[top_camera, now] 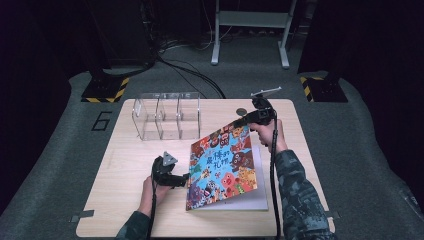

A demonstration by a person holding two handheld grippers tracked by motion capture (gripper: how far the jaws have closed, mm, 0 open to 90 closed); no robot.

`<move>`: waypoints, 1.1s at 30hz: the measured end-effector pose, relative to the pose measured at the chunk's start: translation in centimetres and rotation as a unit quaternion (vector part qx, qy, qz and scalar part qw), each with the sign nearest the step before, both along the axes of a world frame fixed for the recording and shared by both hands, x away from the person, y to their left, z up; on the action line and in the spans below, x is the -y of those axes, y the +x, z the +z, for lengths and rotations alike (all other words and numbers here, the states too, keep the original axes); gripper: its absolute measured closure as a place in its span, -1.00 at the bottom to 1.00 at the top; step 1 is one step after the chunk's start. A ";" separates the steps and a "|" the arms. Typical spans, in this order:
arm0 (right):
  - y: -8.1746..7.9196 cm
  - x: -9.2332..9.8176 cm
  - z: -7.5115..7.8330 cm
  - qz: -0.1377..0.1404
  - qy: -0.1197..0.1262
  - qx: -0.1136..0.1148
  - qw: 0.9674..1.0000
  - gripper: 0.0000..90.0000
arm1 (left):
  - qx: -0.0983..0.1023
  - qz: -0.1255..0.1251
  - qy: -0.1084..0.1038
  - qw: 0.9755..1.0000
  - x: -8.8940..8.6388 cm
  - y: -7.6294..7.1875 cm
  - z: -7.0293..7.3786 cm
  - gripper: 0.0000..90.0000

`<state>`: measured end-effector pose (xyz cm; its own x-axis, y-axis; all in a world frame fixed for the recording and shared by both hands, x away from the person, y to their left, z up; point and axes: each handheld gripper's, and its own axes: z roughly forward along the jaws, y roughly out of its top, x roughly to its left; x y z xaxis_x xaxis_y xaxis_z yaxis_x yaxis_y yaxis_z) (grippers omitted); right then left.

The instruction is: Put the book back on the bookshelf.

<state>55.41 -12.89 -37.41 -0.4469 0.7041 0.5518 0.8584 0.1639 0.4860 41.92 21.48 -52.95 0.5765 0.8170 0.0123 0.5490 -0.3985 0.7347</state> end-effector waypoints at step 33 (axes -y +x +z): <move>-3.5 -0.8 4.8 -0.046 -0.082 0.116 0.989 0.71 | -0.045 -0.026 -0.070 0.996 0.1 2.3 1.1 -0.88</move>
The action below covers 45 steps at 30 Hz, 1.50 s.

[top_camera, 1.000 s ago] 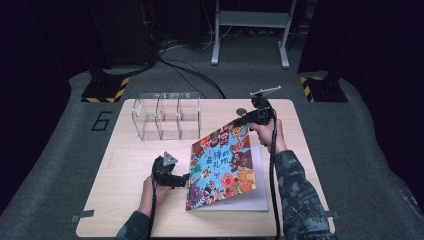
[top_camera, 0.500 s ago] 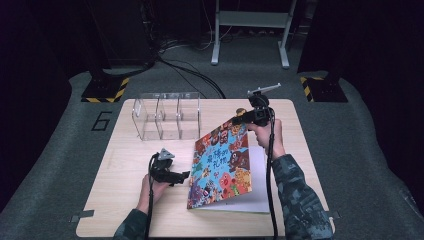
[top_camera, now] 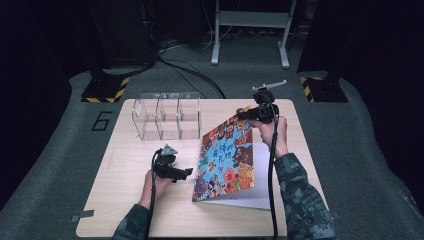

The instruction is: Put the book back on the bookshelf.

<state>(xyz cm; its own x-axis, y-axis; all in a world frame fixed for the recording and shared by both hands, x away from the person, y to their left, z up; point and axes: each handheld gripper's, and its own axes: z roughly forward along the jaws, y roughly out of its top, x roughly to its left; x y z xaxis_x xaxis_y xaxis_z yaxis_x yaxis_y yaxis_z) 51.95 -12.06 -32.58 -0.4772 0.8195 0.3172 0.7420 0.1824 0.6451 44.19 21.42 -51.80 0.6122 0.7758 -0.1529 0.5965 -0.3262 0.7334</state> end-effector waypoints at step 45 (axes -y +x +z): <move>-2.5 0.3 1.1 0.021 -0.013 0.085 0.996 0.68 | 0.001 -0.008 -0.022 1.000 0.8 3.0 2.1 -0.88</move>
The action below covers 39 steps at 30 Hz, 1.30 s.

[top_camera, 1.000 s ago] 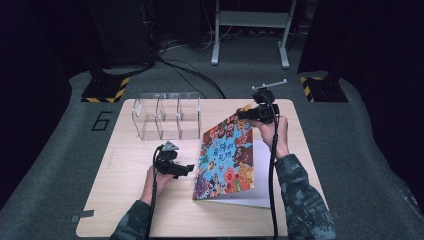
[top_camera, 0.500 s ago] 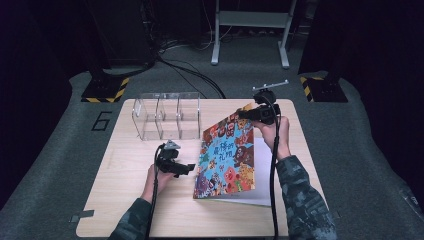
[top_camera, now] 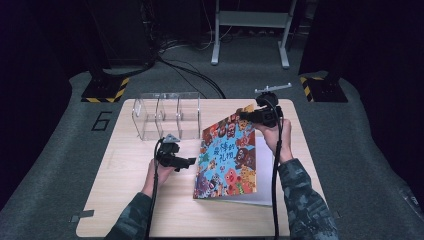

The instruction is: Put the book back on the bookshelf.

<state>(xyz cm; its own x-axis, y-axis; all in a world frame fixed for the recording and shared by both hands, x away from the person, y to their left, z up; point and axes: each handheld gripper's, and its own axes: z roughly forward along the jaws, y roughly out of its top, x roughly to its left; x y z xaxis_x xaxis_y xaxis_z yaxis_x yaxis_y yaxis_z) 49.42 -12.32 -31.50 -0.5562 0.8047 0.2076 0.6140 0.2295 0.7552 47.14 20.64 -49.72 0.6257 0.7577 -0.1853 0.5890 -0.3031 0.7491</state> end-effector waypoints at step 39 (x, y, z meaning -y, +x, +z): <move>-2.8 -0.3 0.2 0.059 0.023 0.106 0.992 0.67 | -0.009 -0.008 -0.032 0.999 0.2 1.3 2.0 -0.97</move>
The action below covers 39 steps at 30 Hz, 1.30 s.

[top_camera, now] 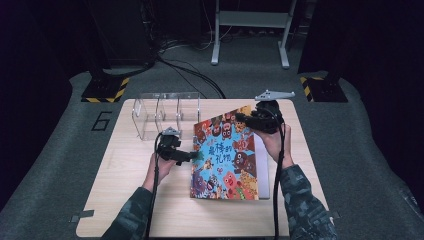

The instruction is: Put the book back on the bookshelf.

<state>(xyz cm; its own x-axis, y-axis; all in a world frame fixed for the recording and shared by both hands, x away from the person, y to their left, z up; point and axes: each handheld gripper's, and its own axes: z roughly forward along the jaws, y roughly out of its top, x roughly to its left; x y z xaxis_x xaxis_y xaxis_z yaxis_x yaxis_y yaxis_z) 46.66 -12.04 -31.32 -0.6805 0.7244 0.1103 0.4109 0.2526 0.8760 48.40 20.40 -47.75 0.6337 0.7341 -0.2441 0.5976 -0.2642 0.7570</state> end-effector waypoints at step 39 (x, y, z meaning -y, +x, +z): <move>0.4 -0.6 -1.4 0.066 0.021 0.061 0.996 0.64 | 0.004 -0.024 -0.024 0.999 -1.2 -0.1 1.5 -1.00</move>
